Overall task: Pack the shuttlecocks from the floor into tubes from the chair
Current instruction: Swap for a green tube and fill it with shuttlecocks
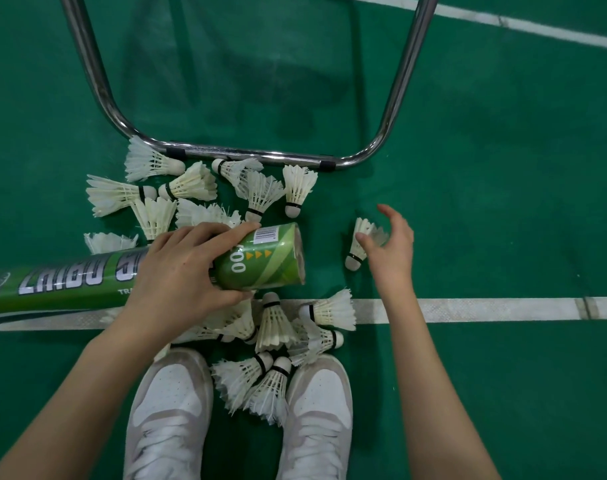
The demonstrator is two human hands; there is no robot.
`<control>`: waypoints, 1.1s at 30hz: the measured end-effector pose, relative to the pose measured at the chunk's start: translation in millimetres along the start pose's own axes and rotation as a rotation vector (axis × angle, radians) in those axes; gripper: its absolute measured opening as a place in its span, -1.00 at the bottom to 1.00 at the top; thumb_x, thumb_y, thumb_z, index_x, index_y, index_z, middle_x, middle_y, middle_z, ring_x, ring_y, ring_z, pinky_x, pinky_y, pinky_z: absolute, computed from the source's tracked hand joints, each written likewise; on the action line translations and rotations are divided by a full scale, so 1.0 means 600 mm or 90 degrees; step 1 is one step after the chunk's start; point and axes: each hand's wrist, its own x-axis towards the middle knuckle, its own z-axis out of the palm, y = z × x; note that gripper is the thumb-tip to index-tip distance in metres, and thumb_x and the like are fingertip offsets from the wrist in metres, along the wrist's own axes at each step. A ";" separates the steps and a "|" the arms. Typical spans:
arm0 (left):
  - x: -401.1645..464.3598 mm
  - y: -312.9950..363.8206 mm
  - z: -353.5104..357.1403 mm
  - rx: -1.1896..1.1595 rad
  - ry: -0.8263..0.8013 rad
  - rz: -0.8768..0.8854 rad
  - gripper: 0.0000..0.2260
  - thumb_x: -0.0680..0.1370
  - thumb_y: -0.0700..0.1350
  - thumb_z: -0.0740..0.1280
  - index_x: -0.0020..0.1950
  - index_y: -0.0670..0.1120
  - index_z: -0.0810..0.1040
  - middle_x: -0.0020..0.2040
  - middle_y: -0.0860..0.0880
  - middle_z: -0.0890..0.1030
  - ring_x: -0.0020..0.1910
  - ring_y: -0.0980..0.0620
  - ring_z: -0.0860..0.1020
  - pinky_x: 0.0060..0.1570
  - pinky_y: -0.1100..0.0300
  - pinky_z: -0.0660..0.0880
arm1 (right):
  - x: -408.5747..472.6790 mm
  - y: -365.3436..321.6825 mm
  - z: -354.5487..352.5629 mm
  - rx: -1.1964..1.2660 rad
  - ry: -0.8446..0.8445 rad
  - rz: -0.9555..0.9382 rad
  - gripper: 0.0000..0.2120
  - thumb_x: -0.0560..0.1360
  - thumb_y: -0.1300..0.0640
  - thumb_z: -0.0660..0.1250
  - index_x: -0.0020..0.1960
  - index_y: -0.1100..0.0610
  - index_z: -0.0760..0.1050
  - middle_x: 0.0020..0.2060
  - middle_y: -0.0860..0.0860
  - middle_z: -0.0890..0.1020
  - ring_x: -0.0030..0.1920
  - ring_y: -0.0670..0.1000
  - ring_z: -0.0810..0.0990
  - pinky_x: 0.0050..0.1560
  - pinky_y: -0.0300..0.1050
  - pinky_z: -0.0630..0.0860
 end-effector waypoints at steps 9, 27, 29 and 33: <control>-0.001 0.001 0.000 0.000 0.003 0.009 -0.27 0.22 0.20 0.38 0.39 0.14 0.35 0.09 -0.02 0.56 0.01 -0.14 0.53 0.01 -0.02 0.37 | -0.004 0.028 0.012 -0.181 0.017 0.023 -0.65 0.40 0.20 0.45 0.14 0.16 0.45 0.05 0.10 0.56 0.13 0.13 0.46 0.26 0.10 0.32; -0.004 0.015 0.001 -0.004 0.004 0.019 -0.22 0.21 0.13 0.55 0.39 0.12 0.35 0.08 -0.02 0.56 0.01 -0.14 0.53 0.04 -0.04 0.37 | -0.171 -0.136 -0.034 0.226 -0.018 -0.019 -0.81 0.45 0.15 0.39 -0.20 -0.06 0.40 -0.31 -0.22 0.53 -0.19 -0.25 0.49 -0.13 -0.40 0.40; -0.003 0.016 0.001 -0.001 0.010 0.024 -0.25 0.23 0.16 0.49 0.39 0.12 0.35 0.08 -0.02 0.56 0.00 -0.14 0.53 0.04 -0.05 0.38 | -0.186 -0.133 -0.015 0.298 -0.032 0.024 -0.87 0.48 0.14 0.36 -0.16 -0.02 0.42 -0.24 -0.09 0.58 -0.17 -0.17 0.54 -0.13 -0.35 0.44; -0.004 0.018 0.004 0.008 0.005 0.017 -0.22 0.21 0.10 0.57 0.38 0.12 0.36 0.09 -0.02 0.56 0.01 -0.14 0.53 0.06 -0.05 0.38 | -0.208 -0.140 0.017 0.432 -0.050 0.092 -0.96 0.54 0.17 0.25 -0.08 0.06 0.44 -0.22 -0.01 0.59 -0.17 -0.18 0.56 -0.10 -0.35 0.48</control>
